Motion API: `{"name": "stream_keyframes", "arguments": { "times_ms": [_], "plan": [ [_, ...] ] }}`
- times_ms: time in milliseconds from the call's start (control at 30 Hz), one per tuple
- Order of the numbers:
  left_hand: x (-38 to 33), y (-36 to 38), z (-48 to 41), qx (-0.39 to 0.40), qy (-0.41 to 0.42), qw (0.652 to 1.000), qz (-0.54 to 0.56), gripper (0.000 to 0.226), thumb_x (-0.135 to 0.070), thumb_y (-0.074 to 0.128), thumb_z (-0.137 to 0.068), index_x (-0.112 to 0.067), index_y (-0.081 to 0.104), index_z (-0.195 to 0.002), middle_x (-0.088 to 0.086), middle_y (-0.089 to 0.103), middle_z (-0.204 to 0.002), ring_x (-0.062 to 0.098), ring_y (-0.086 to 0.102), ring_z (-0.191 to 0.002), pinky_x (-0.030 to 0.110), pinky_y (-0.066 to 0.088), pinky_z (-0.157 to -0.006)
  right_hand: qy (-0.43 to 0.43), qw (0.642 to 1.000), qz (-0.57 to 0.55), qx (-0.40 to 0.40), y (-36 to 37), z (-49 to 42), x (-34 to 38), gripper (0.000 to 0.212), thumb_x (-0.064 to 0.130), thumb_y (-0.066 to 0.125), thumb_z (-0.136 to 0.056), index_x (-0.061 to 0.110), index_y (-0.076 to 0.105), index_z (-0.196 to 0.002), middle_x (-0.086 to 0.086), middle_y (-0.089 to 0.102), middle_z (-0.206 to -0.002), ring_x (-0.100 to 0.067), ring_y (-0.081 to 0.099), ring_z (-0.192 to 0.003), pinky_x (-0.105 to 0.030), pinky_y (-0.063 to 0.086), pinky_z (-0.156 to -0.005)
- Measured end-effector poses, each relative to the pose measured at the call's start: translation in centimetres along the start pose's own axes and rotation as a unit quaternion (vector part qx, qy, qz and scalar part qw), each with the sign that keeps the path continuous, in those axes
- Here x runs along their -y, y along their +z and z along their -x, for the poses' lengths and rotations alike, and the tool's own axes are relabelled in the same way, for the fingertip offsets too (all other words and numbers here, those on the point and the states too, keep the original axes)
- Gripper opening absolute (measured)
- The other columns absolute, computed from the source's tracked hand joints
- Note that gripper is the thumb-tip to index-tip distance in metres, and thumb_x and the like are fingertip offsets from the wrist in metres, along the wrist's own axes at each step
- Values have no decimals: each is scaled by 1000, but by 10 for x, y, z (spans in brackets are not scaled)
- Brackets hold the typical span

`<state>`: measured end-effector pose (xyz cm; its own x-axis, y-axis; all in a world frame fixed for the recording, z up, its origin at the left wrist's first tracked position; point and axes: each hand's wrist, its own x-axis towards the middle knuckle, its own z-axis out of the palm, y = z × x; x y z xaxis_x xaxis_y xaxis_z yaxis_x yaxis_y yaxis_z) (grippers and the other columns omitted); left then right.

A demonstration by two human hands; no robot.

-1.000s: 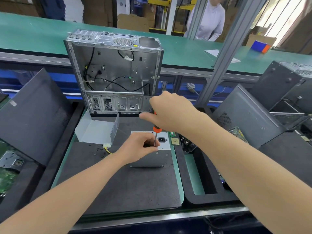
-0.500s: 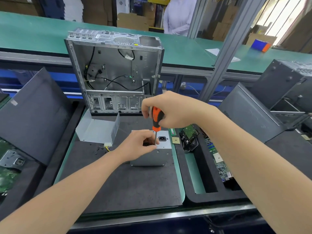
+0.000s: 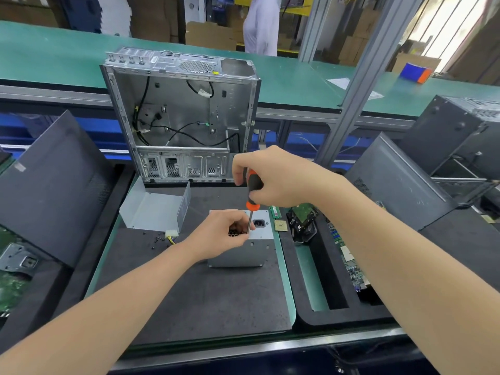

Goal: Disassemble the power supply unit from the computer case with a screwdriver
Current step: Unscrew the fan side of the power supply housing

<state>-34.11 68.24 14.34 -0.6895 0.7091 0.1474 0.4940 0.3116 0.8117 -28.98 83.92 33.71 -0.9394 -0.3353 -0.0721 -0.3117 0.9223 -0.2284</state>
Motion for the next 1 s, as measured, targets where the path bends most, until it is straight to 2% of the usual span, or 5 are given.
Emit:
{"name": "stream_keyframes", "arguments": {
  "times_ms": [300,400,567,667,1000],
  "plan": [
    [3,2,-4,85,21,991,-102,33,-19,52,-104,-51,45,-100,-18,52,-97,2,48,-87,13,39,-76,14,1000,-7,-27,0,6,-2,25,11,66,-82,21,60,-104,7,63,-78,-16,60,-76,-37,53,-63],
    [6,4,-5,93,19,987,-131,17,-19,49,-105,-34,48,-98,-39,48,-106,-11,46,-101,10,37,-80,13,999,-14,-40,1,7,-1,23,12,66,-82,18,61,-104,7,63,-78,-15,60,-76,-36,53,-62],
    [10,5,-9,89,22,982,-166,36,-23,43,-108,-56,36,-96,-18,45,-116,2,52,-101,21,44,-86,17,993,-38,-108,-1,9,-1,17,15,65,-81,15,59,-97,9,61,-71,-2,46,-66,-31,43,-57],
    [9,0,-7,58,33,984,-166,44,-21,43,-108,-64,35,-100,-22,41,-113,3,50,-96,18,40,-80,22,992,-32,-123,-6,8,0,16,17,62,-80,16,58,-95,5,67,-74,-12,51,-75,-37,52,-62],
    [40,-56,30,-196,-46,975,-96,18,-3,60,-99,-21,59,-103,-5,59,-103,3,59,-95,10,44,-81,-29,985,-66,-158,14,-24,25,17,16,67,-79,13,60,-94,6,65,-73,-17,54,-72,-34,48,-64]
  ]
}}
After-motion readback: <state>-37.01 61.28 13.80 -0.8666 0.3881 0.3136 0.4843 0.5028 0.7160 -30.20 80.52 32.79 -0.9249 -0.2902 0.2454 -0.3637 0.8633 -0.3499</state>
